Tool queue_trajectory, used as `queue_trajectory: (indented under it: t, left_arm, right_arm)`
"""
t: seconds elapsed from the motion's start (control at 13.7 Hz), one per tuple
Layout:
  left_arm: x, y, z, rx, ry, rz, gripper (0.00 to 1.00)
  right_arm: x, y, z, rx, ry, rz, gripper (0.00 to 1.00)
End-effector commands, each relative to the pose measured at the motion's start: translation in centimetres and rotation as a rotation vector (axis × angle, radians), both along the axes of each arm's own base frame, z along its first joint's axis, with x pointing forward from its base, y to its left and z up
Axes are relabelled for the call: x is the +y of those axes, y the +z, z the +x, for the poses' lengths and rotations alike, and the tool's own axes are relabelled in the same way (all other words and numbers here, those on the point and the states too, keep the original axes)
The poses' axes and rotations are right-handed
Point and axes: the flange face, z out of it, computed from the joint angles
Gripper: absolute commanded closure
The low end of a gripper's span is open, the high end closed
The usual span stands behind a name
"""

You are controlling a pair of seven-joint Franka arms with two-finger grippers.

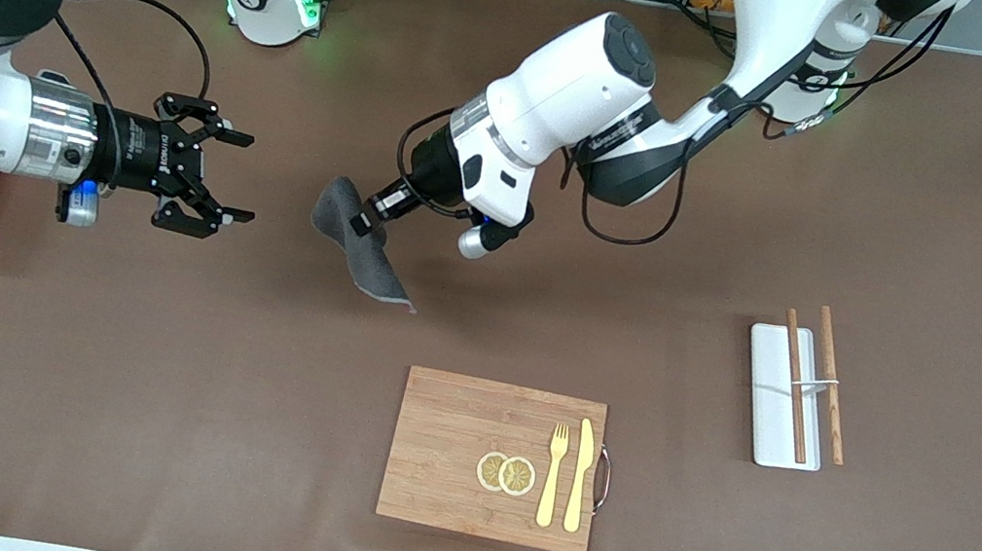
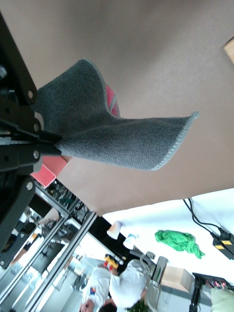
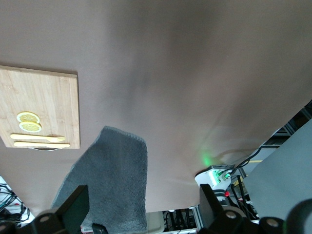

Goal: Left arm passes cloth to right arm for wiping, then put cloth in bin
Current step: 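Grasp the cloth with the right gripper beside the left gripper, then release the cloth from the left gripper while the right gripper pulls away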

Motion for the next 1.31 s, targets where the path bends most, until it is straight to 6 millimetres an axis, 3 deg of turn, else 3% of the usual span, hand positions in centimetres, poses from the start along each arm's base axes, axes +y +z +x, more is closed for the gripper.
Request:
queue_trajectory:
  t: [0.0,0.36,0.44,0.66,0.73,0.8,0.95,1.02,1.17,1.24]
  left_arm:
    - [-1.7,-0.4,-0.4,-0.006,0.03,-0.074,1.0]
    - [-2.3,0.0,-0.7,0.017,0.085,-0.147,1.0]
    - [-2.4,-0.1,-0.8,0.013,0.089,-0.154,1.0]
    - [-2.2,-0.8,-0.3,-0.001,0.108,-0.178,1.0]
    - [-2.2,-0.9,-0.3,-0.001,0.107,-0.177,1.0]
    - [-2.3,-0.9,-0.4,-0.001,0.106,-0.177,1.0]
    - [-1.7,-0.9,0.2,-0.025,0.103,-0.163,1.0]
    - [-1.1,-0.6,0.7,-0.042,0.104,-0.15,0.9]
    - [-1.0,-0.4,0.7,-0.048,0.103,-0.146,0.89]
    - [-1.0,-0.5,0.8,-0.054,0.099,-0.141,0.7]
  right_arm:
    - [2.3,-1.5,-0.6,0.001,-0.04,0.016,0.0]
    - [5.0,-4.8,0.4,-0.024,-0.066,-0.005,0.0]
    - [5.6,-5.3,0.6,-0.035,-0.061,-0.005,0.34]
    - [5.9,-5.3,1.0,-0.036,-0.09,0.051,0.56]
    - [6.1,-4.9,1.0,-0.045,-0.088,0.053,0.82]
    - [6.5,-4.7,0.9,-0.048,-0.081,0.056,1.0]
    - [7.0,-4.2,0.9,-0.063,-0.064,0.05,1.0]
    - [7.0,-4.1,0.9,-0.067,-0.061,0.05,1.0]
    - [7.3,-5.0,1.0,-0.158,0.056,0.075,1.0]
    - [7.3,-5.6,1.1,-0.181,0.088,0.079,1.0]
